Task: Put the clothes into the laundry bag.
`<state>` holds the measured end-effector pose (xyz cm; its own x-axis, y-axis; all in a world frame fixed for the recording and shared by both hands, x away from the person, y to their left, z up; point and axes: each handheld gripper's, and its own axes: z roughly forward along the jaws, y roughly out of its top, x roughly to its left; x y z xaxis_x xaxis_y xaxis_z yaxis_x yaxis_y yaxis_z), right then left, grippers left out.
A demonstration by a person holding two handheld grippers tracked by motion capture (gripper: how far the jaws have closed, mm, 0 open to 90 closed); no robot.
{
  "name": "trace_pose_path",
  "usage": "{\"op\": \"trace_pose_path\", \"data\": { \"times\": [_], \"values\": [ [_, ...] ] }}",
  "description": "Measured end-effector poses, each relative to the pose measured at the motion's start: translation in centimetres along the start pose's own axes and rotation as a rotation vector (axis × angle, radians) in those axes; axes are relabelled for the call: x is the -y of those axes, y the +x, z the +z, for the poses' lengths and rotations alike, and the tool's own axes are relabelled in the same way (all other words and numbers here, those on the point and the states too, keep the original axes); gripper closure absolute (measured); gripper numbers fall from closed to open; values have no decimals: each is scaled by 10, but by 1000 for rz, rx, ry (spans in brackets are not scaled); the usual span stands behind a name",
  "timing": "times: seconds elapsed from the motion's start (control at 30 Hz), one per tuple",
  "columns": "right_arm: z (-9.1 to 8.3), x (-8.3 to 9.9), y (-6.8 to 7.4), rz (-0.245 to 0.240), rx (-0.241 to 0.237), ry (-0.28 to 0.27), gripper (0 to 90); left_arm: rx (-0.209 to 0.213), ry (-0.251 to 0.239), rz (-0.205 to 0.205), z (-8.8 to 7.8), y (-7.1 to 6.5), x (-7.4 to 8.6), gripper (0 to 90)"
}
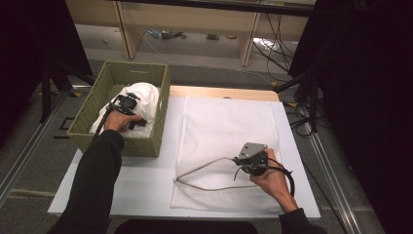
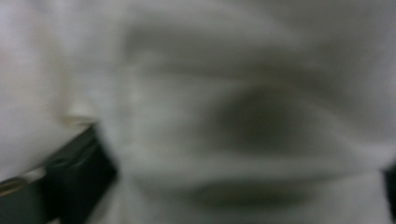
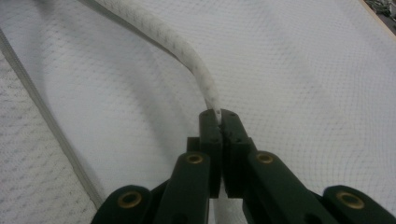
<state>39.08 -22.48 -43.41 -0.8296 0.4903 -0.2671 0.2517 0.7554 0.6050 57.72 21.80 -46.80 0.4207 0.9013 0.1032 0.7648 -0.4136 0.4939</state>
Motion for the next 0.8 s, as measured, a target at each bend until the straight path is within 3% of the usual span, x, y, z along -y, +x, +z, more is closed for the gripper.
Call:
{"op": "trace_pose_path", "data": {
  "times": [0.03, 0.13, 0.2, 0.37, 0.43, 0.5, 0.63, 0.77, 0.8],
  "values": [
    [-1, 0, 1, 6, 6, 1, 899, -3, 1, 21, 3, -2, 0, 0],
    [0, 0, 1, 19, 6, -3, 899, 13, 4, 2, 3, 1, -2, 25],
    [0, 0, 0, 2, -1, 1, 899, 33, -4, -16, -1, 5, -2, 204],
    [0, 0, 1, 7, 16, -10, 899, 16, -1, -23, -7, 7, -3, 422],
    [-1, 0, 1, 19, 7, -5, 899, 7, -7, -38, -9, 9, -2, 451],
    [0, 1, 1, 2, 16, -18, 899, -11, -17, -44, -11, 10, -3, 481],
    [-2, 1, 0, 10, 7, -9, 899, 1, -30, -55, -15, 14, -3, 491],
    [-1, 0, 2, 25, 8, -4, 899, 9, -96, -117, -31, 23, -5, 499],
    [-1, 0, 2, 25, 8, -4, 899, 9, -96, -117, -31, 23, -5, 499]
  ]
}}
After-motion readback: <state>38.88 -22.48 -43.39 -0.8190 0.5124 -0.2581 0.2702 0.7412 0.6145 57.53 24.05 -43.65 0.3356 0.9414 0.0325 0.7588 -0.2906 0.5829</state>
